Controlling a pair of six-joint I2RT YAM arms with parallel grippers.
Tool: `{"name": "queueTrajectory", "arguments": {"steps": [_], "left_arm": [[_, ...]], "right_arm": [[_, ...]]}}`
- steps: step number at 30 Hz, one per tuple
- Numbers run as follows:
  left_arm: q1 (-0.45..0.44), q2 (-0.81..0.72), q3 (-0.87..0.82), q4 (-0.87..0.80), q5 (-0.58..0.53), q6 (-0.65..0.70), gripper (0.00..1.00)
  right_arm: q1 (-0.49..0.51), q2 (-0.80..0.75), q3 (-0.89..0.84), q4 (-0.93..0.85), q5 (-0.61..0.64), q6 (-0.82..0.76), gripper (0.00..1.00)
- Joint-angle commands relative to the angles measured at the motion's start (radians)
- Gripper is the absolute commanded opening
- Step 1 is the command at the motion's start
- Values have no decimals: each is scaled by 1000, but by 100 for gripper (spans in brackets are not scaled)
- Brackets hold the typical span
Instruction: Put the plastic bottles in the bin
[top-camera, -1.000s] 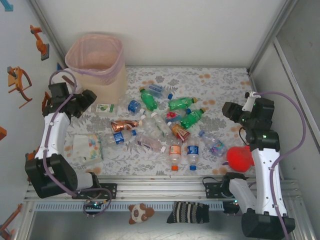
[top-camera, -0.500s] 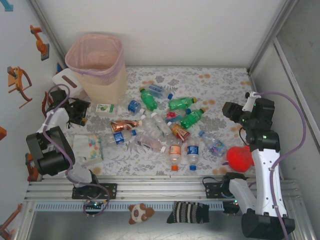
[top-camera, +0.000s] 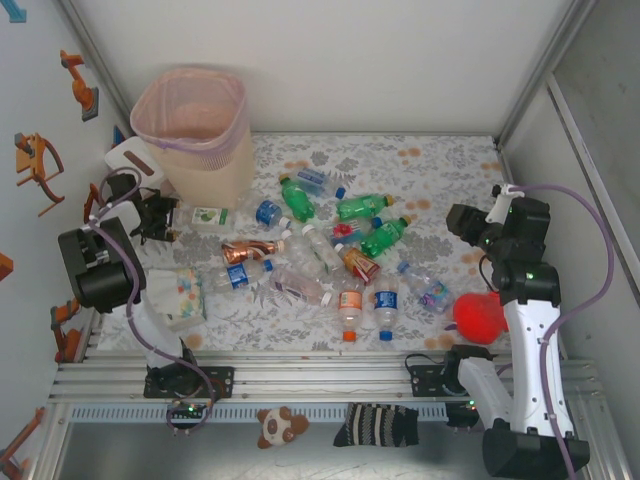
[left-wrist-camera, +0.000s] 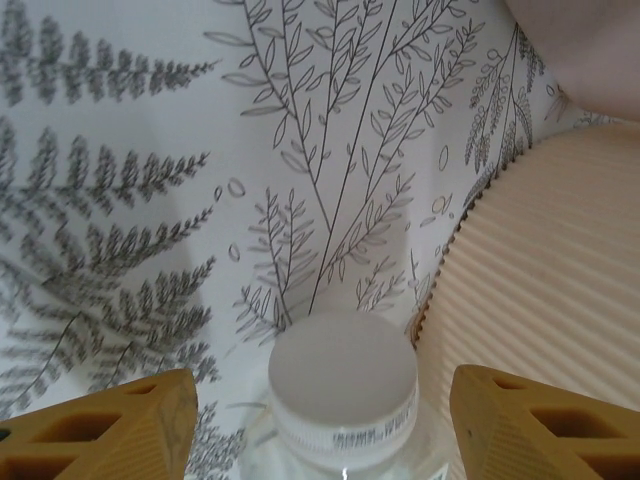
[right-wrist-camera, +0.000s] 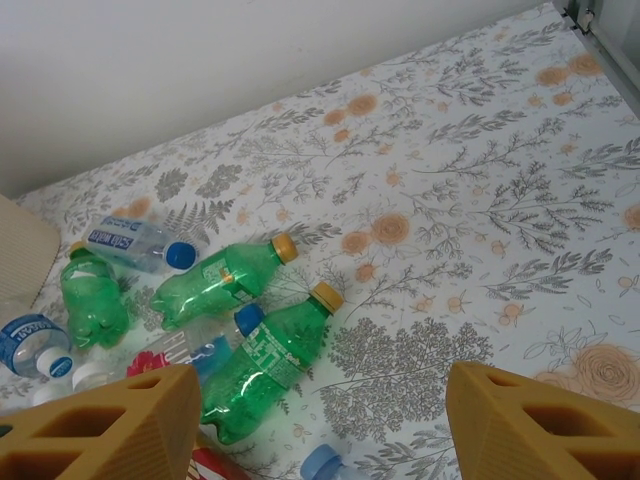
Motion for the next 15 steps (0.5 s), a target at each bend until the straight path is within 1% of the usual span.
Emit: {"name": "queueTrajectory", "arguments": {"steps": [1, 15], "left_arm": [[2, 35, 39, 16, 22, -32, 65], [-18, 89, 48, 11, 51, -22, 60]], "right_arm": [[-6, -16, 29, 0, 28, -9, 65], [-5, -35, 30, -13, 42, -15, 65]]}}
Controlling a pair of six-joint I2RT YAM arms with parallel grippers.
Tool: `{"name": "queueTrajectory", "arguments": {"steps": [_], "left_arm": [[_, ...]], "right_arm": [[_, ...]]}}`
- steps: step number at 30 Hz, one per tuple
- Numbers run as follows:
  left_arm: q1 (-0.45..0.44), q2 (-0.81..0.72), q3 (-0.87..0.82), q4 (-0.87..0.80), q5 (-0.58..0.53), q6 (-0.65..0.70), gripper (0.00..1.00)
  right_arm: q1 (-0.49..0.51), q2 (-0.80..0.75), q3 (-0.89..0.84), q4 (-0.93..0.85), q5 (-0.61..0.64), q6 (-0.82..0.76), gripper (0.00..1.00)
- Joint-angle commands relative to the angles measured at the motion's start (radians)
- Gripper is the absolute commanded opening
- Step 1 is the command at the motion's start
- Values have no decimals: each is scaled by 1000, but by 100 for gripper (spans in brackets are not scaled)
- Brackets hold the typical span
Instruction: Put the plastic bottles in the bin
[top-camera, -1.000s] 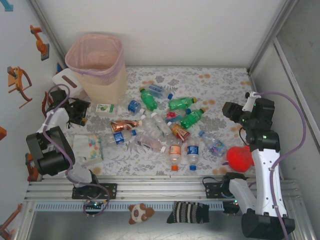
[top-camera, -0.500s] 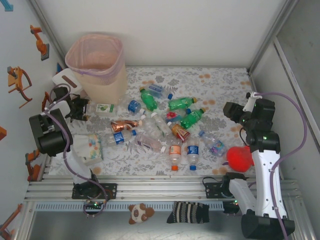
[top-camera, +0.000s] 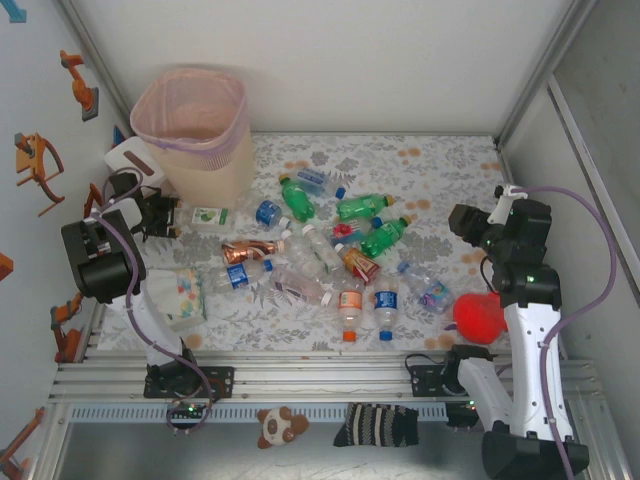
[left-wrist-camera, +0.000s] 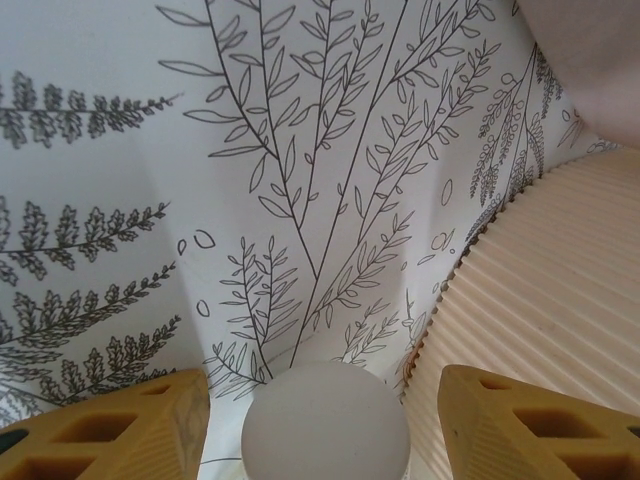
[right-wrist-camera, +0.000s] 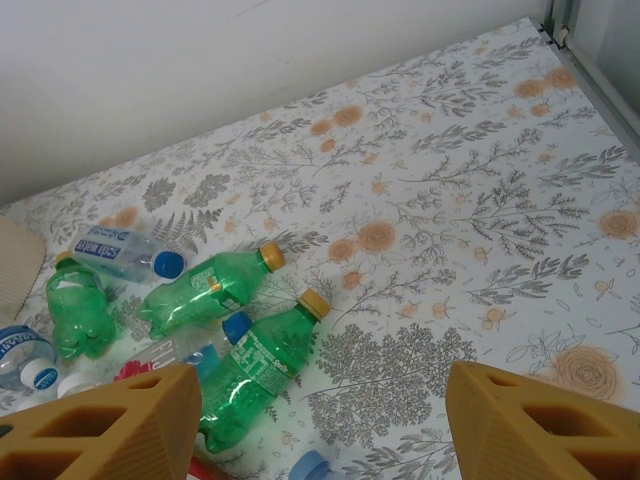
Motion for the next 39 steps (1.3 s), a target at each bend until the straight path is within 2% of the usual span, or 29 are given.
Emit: {"name": "queueTrajectory", "arguments": {"steps": [1, 10, 23, 31, 39], "left_arm": [[-17, 26, 6, -5, 27, -3, 60], [-22, 16, -15, 10, 29, -8, 56], [-19, -46, -62, 11, 25, 1, 44], [-7, -210, -150, -10, 16, 51, 41], [-7, -491, -192, -111, -36, 244, 40]], "right_arm": [[-5, -23, 31, -14, 17, -14, 65], [-6, -39, 32, -34, 23, -24, 64], [-5, -64, 22, -38, 21, -18, 64], [-5, -72, 16, -41, -1, -18, 64], [-4, -69, 16, -54, -30, -29, 64]]}}
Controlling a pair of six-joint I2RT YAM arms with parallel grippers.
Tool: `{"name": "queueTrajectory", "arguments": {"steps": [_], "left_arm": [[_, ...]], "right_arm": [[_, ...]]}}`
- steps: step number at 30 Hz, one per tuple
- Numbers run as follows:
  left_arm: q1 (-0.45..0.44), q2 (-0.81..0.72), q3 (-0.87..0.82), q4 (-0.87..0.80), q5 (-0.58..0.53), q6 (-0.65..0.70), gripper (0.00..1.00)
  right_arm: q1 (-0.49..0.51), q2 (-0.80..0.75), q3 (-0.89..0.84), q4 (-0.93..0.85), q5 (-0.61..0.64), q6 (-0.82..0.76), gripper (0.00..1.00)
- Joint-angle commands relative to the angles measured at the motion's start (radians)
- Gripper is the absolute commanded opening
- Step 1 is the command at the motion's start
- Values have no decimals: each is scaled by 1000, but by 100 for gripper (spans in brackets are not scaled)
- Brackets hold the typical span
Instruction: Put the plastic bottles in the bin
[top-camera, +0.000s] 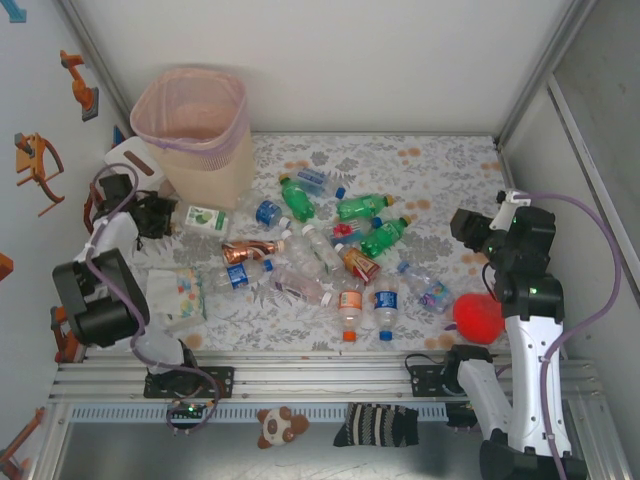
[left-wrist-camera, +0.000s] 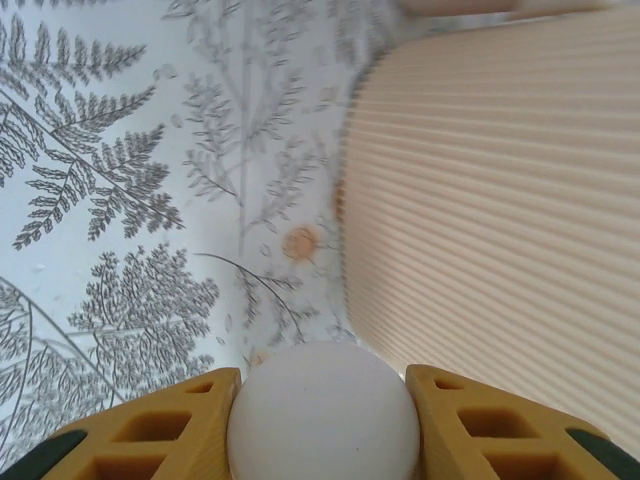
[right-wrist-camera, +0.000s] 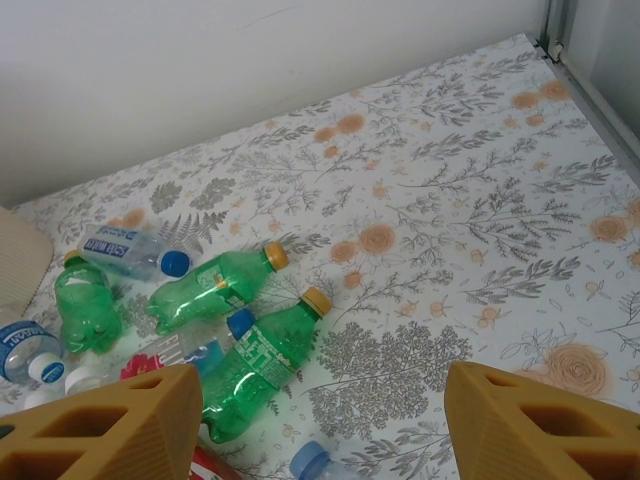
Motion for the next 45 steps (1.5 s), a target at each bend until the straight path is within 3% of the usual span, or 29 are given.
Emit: {"name": "queueTrajectory", "arguments": {"steps": [1, 9, 14, 18, 23, 35, 45], "left_arm": [[4, -130, -9, -72, -37, 146, 40], [1, -407, 34, -126, -8, 373, 35], [-12, -520, 95, -101, 73, 501, 34], [-58, -555, 174, -75, 52, 591, 31], [-136, -497, 344, -74, 36, 707, 28], [-222, -227, 629, 75, 5, 928, 21], [-230, 39, 846, 83, -35, 1027, 21]], "right_arm": [[-5, -9, 16, -20, -28, -15, 64], [-5, 1, 23, -11, -48, -14, 64], [-5, 20, 40, -4, -57, -19, 64], [-5, 39, 57, 5, -66, -22, 64], [-5, 61, 77, 16, -73, -22, 64], [-5, 72, 90, 23, -59, -11, 63], [-5, 71, 79, 26, -36, -8, 63]]}}
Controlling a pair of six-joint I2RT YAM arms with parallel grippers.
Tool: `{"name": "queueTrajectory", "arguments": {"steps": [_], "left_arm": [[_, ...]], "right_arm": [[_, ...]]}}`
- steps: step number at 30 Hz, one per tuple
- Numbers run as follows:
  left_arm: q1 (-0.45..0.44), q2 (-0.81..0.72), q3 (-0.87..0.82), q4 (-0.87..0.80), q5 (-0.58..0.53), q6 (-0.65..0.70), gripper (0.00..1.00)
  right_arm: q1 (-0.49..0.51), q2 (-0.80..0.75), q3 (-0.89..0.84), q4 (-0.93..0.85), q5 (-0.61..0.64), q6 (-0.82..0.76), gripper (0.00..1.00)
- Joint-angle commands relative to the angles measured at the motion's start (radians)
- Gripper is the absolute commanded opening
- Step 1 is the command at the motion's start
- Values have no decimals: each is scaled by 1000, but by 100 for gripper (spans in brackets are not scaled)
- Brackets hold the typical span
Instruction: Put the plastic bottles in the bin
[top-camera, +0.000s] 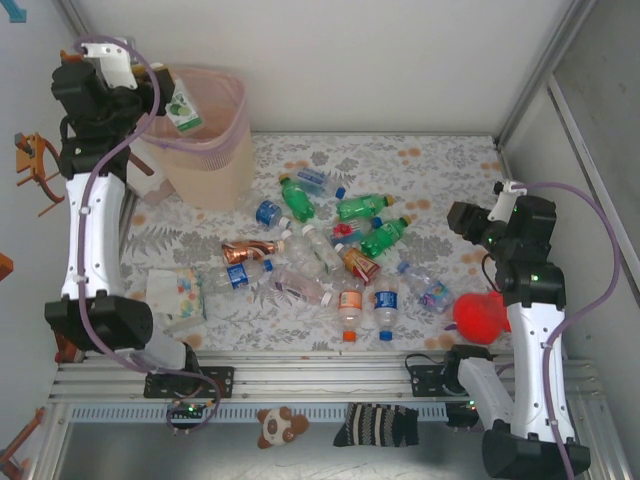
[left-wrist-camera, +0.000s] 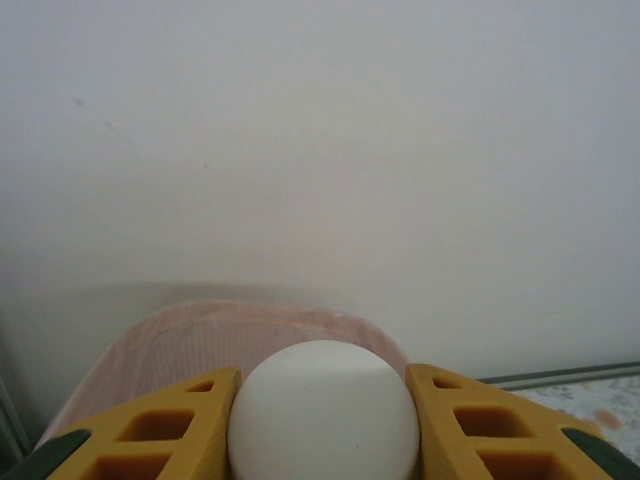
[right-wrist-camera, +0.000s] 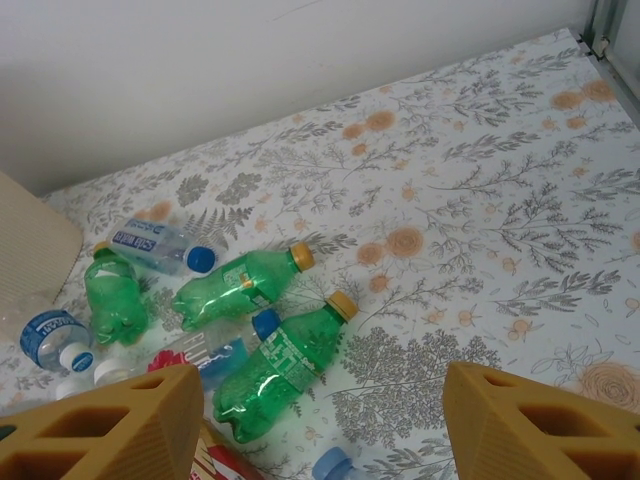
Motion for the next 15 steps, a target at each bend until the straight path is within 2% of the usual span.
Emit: {"name": "queueTrajectory", "arguments": {"steps": [1, 7, 15], "left_arm": [[-2, 68, 83, 12, -29, 87, 21], [0, 214, 203, -123, -68, 180, 23], [0, 339, 247, -231, -77, 228, 23]], "right_arm": [[-4, 0, 25, 21, 18, -1, 63], [-5, -5, 5, 35, 36, 9, 63], [-6, -3, -21, 50, 40, 22, 63]]}}
